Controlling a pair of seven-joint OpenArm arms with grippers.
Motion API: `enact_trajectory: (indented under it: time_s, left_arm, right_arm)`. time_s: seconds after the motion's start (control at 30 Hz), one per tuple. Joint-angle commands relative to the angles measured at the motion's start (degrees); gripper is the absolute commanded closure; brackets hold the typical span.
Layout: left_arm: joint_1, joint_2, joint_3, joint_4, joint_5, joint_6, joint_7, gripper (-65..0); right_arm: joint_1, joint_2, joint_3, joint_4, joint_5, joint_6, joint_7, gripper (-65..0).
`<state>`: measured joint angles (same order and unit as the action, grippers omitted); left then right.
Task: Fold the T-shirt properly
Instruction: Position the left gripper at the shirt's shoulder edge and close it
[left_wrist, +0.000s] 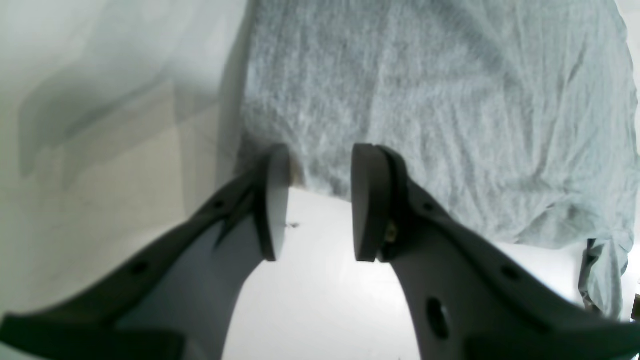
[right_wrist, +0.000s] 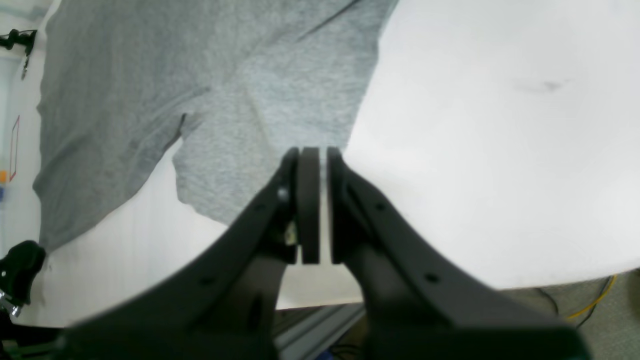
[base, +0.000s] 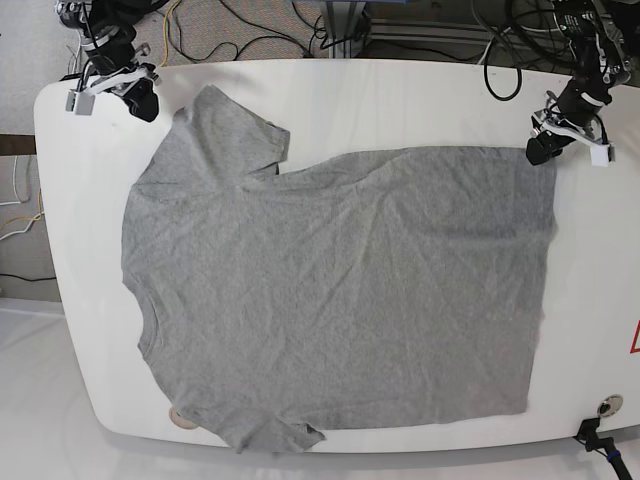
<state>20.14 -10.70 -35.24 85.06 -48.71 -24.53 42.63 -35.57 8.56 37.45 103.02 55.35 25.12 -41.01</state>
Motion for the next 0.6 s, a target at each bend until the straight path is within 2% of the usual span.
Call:
enact_trajectory:
  time_s: [0.0,0.03,0.23,0.57]
  left_arm:
    - [-0.4,-0.6,-0.39,0.83,-1.14,-0.95,-0.75,-19.1]
    - [-0.57,-0.27,0.2,0.57,0.05,-0.8,-1.08,-18.4]
    - [-1.91,-0.42,0.85,-0.28,0.74,-0.79,-1.91,-18.3]
    - [-3.51,-0.1,3.32,-3.67,2.35,1.49,-3.13,-17.1]
  right_arm:
    - [-0.41,0.65,0.54,0.71,1.27,0.46,0.86,-2.6]
    - [-0.26,0.62,0.06,0.92,-0.19,-0.31,-0.06,0.0]
    - [-0.17,0.67,0.0,0.68,-0.31,-0.05,-0.97,0.0]
    - [-0.33,0.7,-0.09,0.36,-0.26,-0.03,-1.26,0.0]
